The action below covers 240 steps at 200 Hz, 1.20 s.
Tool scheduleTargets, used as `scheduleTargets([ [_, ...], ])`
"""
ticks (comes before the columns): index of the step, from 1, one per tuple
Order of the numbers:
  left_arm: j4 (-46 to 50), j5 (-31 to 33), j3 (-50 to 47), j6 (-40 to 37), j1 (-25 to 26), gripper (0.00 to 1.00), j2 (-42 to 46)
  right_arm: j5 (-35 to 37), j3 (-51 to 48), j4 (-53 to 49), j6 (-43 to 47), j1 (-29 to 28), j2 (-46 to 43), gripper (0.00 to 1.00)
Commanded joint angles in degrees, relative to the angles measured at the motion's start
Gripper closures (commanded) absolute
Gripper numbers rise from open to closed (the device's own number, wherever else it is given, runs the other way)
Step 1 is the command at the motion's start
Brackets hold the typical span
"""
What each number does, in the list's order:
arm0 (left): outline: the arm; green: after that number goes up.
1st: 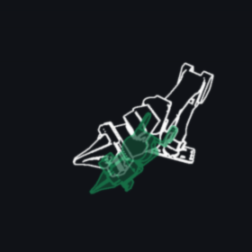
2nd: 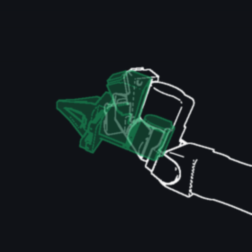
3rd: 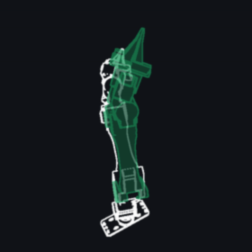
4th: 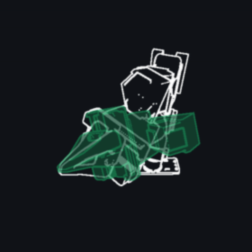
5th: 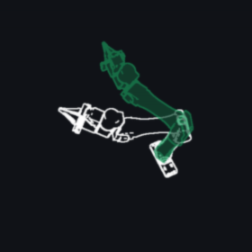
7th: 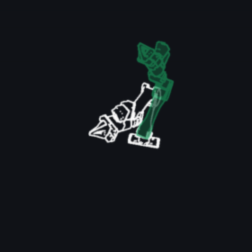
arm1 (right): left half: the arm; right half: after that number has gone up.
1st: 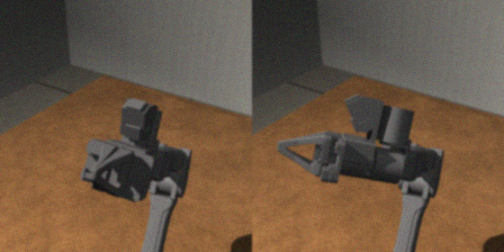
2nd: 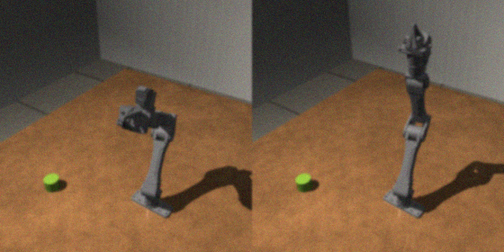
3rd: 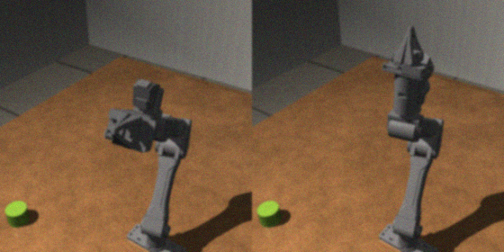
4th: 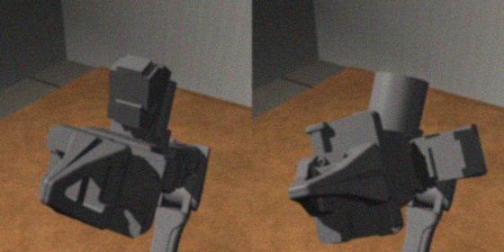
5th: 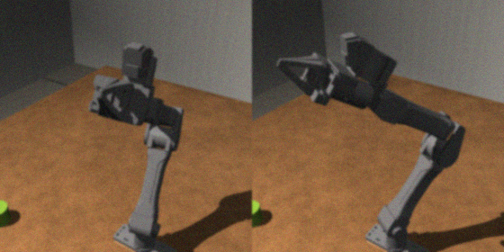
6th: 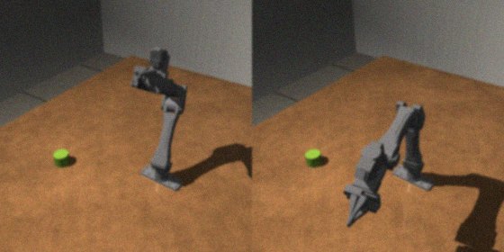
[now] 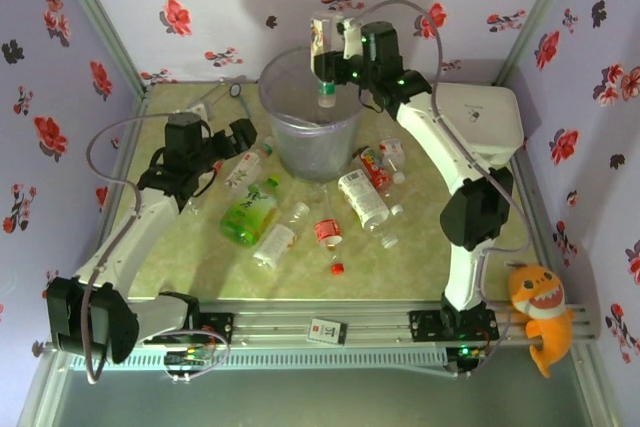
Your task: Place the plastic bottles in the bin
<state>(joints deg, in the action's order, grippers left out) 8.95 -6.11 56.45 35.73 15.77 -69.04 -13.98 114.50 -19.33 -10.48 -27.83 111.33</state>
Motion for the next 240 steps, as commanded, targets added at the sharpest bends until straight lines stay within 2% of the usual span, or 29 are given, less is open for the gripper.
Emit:
scheduleTargets([
  [1,-4.8,-1.5,2.8,2.4,0.7,0.0,-1.1,-2.0,2.7,-3.5,1.8,-1.0,1.2,0.55],
  [27,-5.7,-1.2,4.9,2.8,1.3,0.0,-3.5,-1.7,1.3,-4.7,2.4,-1.9,2.4,0.52],
  [61,-6.6,-1.0,7.2,3.8,2.2,0.0,-6.7,-0.7,-0.1,-6.2,2.6,-2.6,3.5,0.44],
  [118,-7.3,-1.3,11.4,3.2,2.5,0.0,-11.0,0.2,-1.6,-7.4,3.1,-3.1,3.7,0.21],
  [138,-7.1,-1.3,12.6,2.8,2.6,0.0,-12.5,0.4,-1.5,-8.1,3.4,-3.1,3.5,0.17],
  [195,-5.7,-2.3,15.5,1.9,2.5,0.06,-16.1,1.1,-0.7,-7.7,3.2,-3.1,-2.5,0.19],
  [240,-3.1,-2.9,17.9,0.8,2.7,0.11,-18.3,7.4,-5.1,-8.8,1.8,-1.4,-13.0,0.21],
])
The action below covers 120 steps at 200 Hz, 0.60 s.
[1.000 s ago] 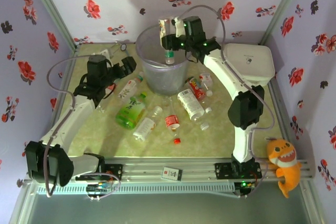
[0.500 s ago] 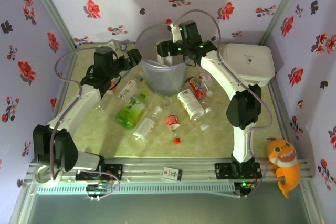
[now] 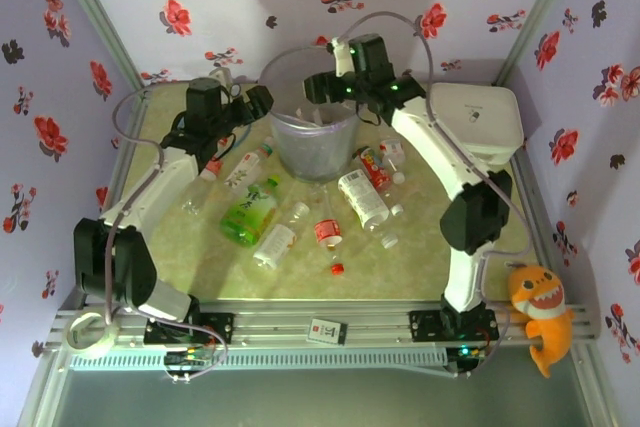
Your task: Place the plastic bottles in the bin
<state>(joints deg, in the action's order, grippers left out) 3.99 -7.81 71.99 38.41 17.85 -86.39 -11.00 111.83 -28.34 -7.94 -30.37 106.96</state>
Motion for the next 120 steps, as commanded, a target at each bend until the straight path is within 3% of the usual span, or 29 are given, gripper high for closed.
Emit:
scheduleTargets([
  [1,1.9,-1.2,2.4,-1.9,0.6,0.11,-1.0,4.5,-2.6,0.2,-0.9,1.3,-8.9,0.21],
  [38,2.4,-1.5,2.5,-2.1,0.5,0.14,-1.5,3.9,-12.7,-4.3,-8.2,11.6,-16.7,0.24],
  [58,2.6,-1.5,2.7,-2.3,0.5,0.14,-1.9,5.8,-16.6,-12.5,-6.9,16.4,-16.9,0.26],
  [82,3.0,-2.1,3.1,-2.3,0.6,0.14,-2.4,12.3,-19.6,-19.7,-2.7,17.3,-14.8,0.26],
  [120,3.4,-2.1,3.0,-2.4,0.5,0.15,-2.2,13.7,-19.1,-20.5,-0.8,17.4,-6.7,0.25],
])
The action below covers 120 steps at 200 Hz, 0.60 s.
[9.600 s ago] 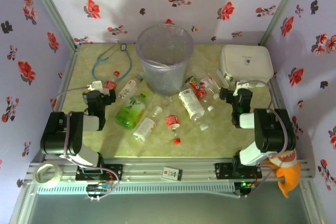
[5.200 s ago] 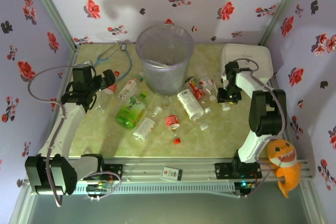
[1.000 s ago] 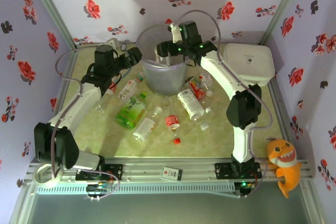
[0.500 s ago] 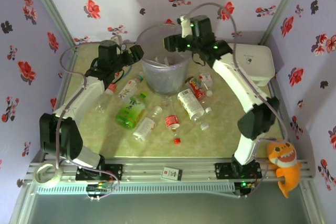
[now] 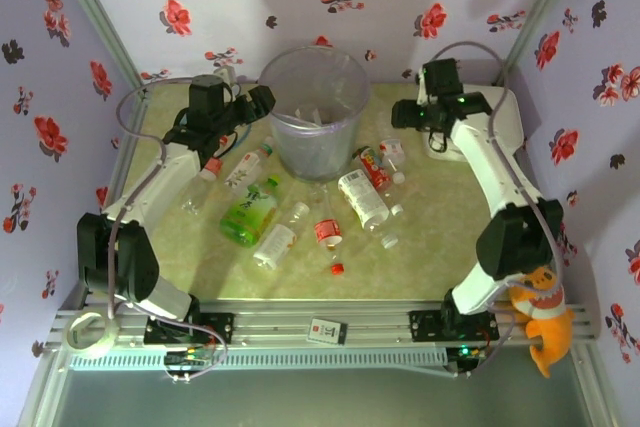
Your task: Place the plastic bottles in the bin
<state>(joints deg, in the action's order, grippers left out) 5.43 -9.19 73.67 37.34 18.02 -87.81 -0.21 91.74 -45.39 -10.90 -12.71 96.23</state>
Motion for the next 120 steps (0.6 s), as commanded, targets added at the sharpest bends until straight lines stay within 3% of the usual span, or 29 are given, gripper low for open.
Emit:
scheduleTargets([
  [1,2.0,-0.7,1.3,-1.3,0.3,0.15,-0.8,2.9,1.0,-3.4,2.2,-0.3,4.4,0.25],
  [45,1.9,-0.8,1.9,-1.1,0.4,0.19,-1.6,2.5,6.1,-1.7,2.0,-0.2,16.3,0.19],
  [76,3.5,-0.9,3.1,-2.0,0.7,0.26,-2.5,1.4,8.9,0.0,1.5,-0.3,21.9,0.19],
  [120,4.3,-0.9,3.7,-2.4,0.7,0.27,-2.9,0.2,11.3,2.0,0.2,-0.2,27.4,0.21],
])
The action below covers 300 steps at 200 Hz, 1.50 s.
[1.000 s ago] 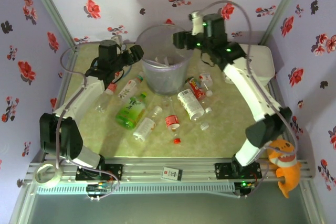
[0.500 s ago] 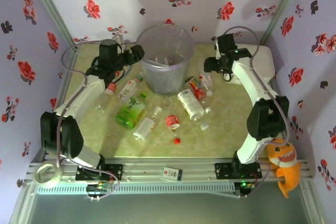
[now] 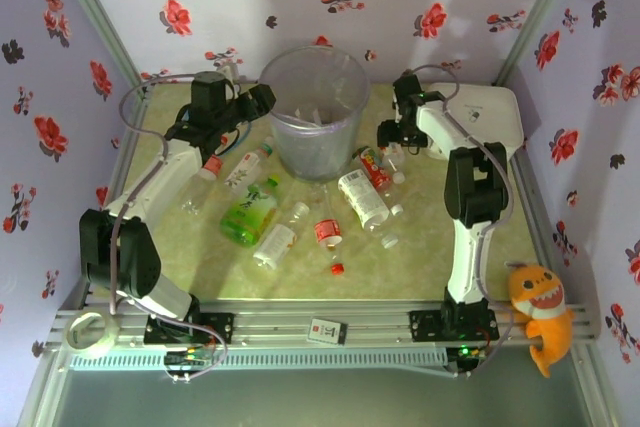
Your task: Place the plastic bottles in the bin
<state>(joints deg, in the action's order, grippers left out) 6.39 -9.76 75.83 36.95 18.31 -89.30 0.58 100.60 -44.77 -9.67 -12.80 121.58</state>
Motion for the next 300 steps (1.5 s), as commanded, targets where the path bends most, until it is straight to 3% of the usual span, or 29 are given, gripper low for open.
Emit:
scheduleTargets([
  [1,3.3,-0.4,1.6,-2.1,0.4,0.27,-1.4,-0.6,2.5,1.4,-1.0,-0.1,2.2,0.21],
  [90,4.0,-0.8,3.0,-2.5,0.7,0.28,-2.2,-0.9,3.7,1.5,-2.0,-0.1,7.2,0.27],
  [118,3.9,-0.8,2.9,-2.4,0.7,0.28,-2.1,-1.0,3.7,1.0,-2.1,-0.1,7.6,0.33],
  [160,3.8,-0.9,3.0,-2.4,0.8,0.28,-2.2,0.2,2.6,1.8,-1.5,-0.1,3.2,0.42],
  [300,3.1,-1.5,2.8,-2.2,0.8,0.28,-2.7,3.2,0.7,-1.1,2.9,-0.1,-18.1,0.45],
])
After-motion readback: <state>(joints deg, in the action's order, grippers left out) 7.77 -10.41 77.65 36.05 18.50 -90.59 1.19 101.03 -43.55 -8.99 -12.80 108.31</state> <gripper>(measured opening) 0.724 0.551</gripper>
